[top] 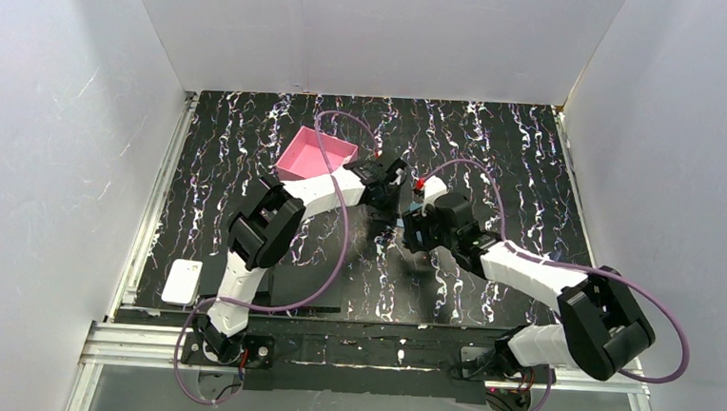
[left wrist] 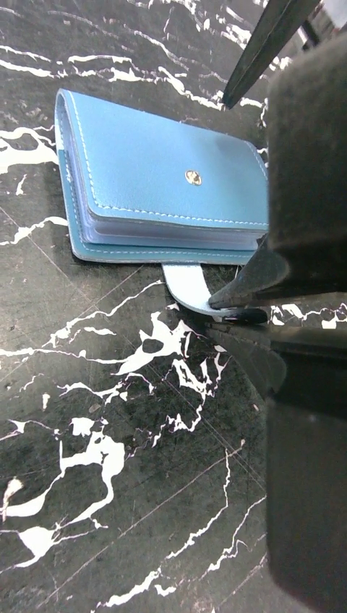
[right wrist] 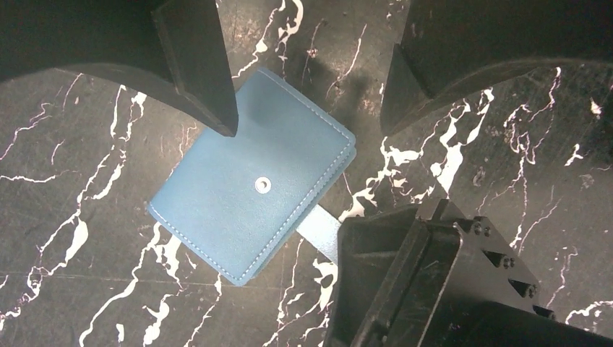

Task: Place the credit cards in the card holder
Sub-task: Open the card holder at the center of the board.

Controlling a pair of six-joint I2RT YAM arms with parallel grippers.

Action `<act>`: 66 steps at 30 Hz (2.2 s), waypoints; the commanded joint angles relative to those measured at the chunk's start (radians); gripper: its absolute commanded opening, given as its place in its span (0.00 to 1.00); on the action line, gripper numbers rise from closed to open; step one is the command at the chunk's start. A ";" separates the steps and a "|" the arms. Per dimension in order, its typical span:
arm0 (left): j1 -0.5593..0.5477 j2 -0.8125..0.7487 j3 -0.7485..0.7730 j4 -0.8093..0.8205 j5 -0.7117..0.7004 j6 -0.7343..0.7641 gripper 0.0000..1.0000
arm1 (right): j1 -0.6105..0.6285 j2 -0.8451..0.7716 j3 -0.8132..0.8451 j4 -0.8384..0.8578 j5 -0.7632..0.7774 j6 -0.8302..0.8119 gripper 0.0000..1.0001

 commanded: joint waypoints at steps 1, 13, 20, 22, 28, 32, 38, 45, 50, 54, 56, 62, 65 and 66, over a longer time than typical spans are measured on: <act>0.032 -0.059 -0.059 0.048 0.088 -0.043 0.08 | 0.046 0.039 0.007 0.110 0.105 0.007 0.82; 0.079 -0.078 -0.188 0.202 0.239 -0.142 0.00 | 0.175 0.160 0.019 0.131 0.509 0.056 0.79; 0.081 -0.087 -0.193 0.193 0.230 -0.125 0.00 | 0.176 0.090 0.020 0.076 0.552 0.136 0.59; 0.081 -0.090 -0.193 0.184 0.227 -0.115 0.00 | 0.175 0.051 0.016 0.056 0.559 0.163 0.58; 0.084 -0.106 -0.197 0.125 0.236 -0.050 0.00 | 0.090 -0.040 -0.028 0.054 0.443 0.268 0.46; 0.093 -0.135 -0.191 0.043 0.251 0.006 0.00 | 0.044 -0.039 -0.039 0.052 0.376 0.299 0.35; 0.102 -0.148 -0.164 -0.039 0.314 0.054 0.00 | 0.034 -0.023 -0.037 0.092 0.186 0.224 0.56; 0.118 -0.155 -0.211 0.012 0.451 -0.006 0.00 | 0.061 0.039 0.009 0.080 0.104 0.239 0.87; 0.131 -0.161 -0.240 0.060 0.487 -0.038 0.00 | 0.140 0.151 0.088 0.017 0.262 0.272 0.89; 0.133 -0.160 -0.225 0.038 0.482 -0.024 0.00 | 0.146 0.171 0.126 -0.055 0.408 0.318 0.79; 0.132 -0.165 -0.226 0.039 0.487 -0.028 0.00 | 0.144 0.155 0.132 -0.067 0.432 0.299 0.72; 0.132 -0.165 -0.210 0.010 0.472 -0.014 0.00 | 0.104 0.116 0.133 -0.119 0.429 0.261 0.44; 0.131 -0.167 -0.204 -0.009 0.448 0.000 0.00 | 0.072 0.068 0.115 -0.120 0.372 0.246 0.43; 0.133 -0.167 -0.204 -0.015 0.440 0.005 0.00 | 0.059 0.050 0.110 -0.120 0.354 0.245 0.44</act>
